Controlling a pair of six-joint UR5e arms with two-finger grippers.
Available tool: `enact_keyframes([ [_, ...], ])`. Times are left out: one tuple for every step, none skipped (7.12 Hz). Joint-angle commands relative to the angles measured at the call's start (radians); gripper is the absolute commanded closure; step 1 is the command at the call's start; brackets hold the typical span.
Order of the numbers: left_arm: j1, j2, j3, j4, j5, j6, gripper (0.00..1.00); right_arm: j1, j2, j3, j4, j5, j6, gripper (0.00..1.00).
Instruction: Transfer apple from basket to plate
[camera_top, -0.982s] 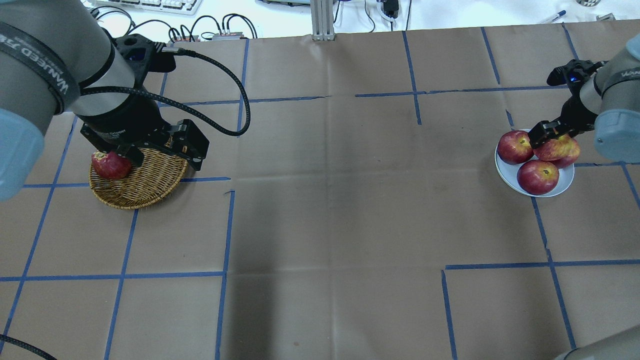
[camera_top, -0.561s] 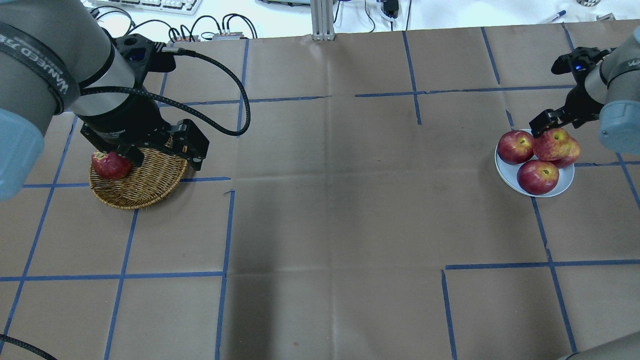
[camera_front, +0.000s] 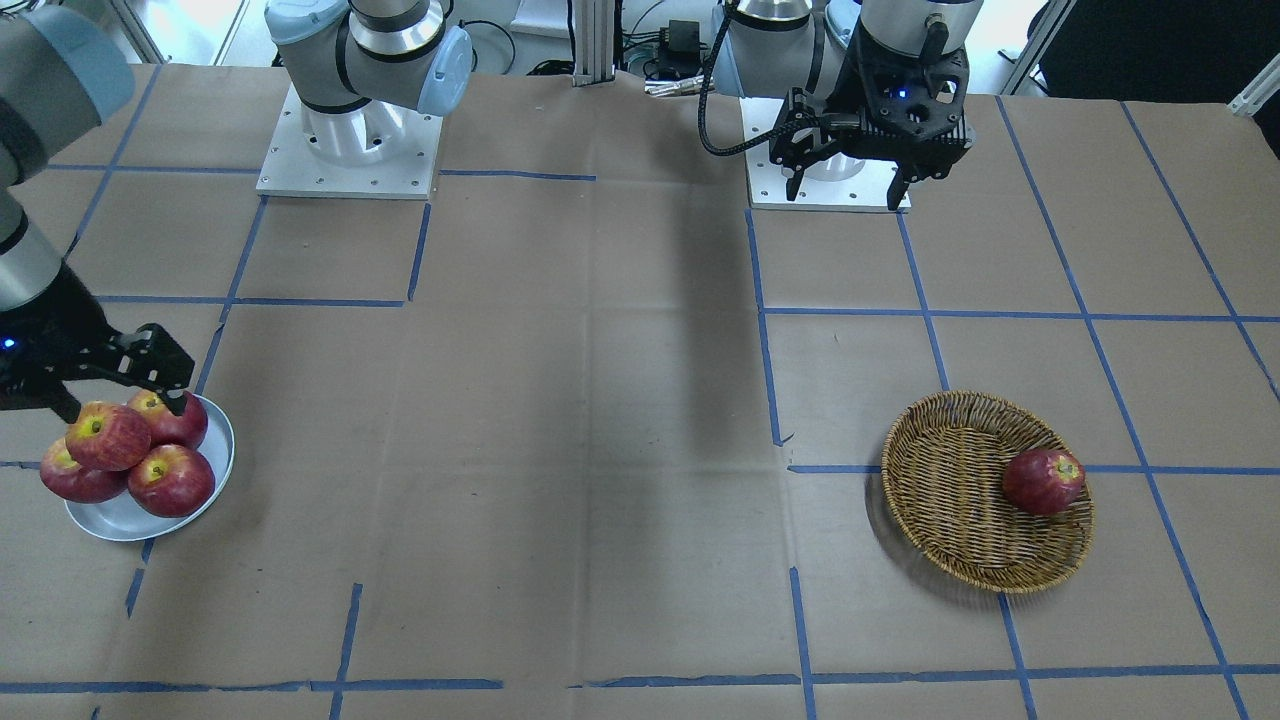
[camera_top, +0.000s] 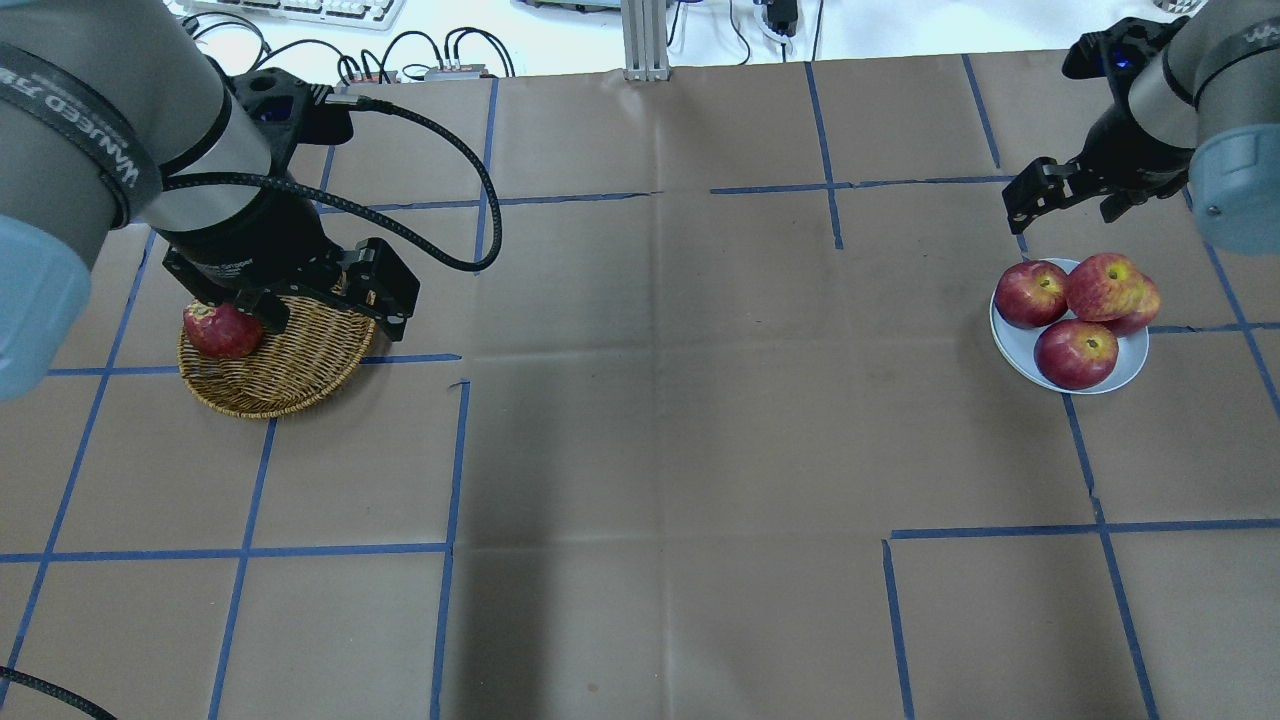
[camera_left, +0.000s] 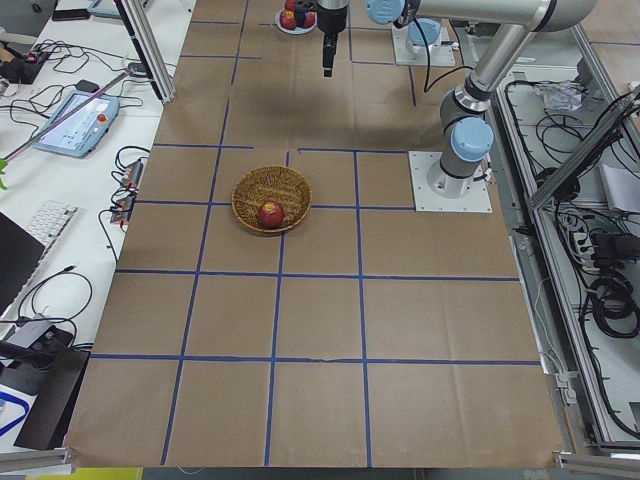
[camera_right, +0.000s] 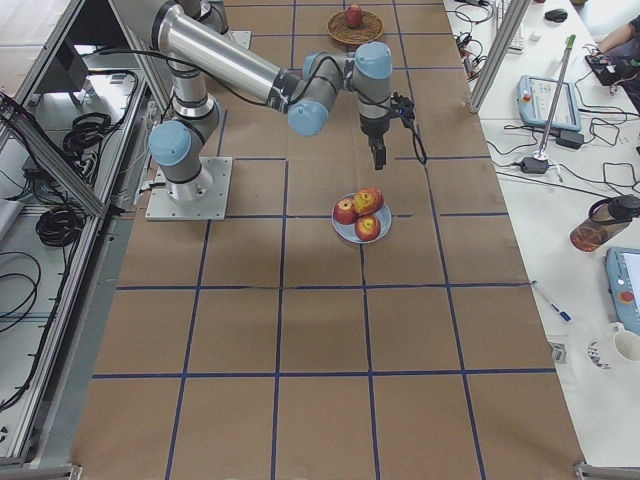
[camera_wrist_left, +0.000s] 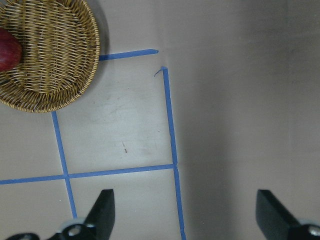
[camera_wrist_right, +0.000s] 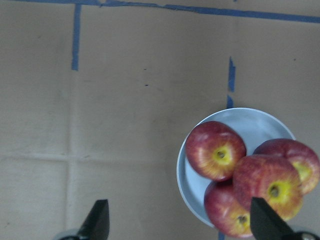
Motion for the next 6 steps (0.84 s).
enact_keyframes([
  [0.000,0.001,0.000,0.000,0.002,0.000,0.01,0.133,-0.082,-0.003,0.159,-0.002,0.187,0.00],
  [0.000,0.001,0.000,0.000,0.000,0.000,0.01,0.183,-0.128,-0.005,0.217,-0.002,0.226,0.00],
  [0.000,0.001,0.000,0.000,0.000,0.000,0.01,0.196,-0.160,-0.009,0.262,-0.002,0.250,0.00],
  [0.002,-0.001,0.000,0.003,0.002,0.000,0.01,0.198,-0.161,-0.017,0.267,0.004,0.254,0.00],
  [0.003,-0.005,0.000,0.009,0.003,0.000,0.01,0.210,-0.156,-0.032,0.269,-0.001,0.295,0.00],
  [0.005,-0.008,0.000,0.011,0.003,0.000,0.01,0.228,-0.150,-0.048,0.269,-0.001,0.316,0.00],
])
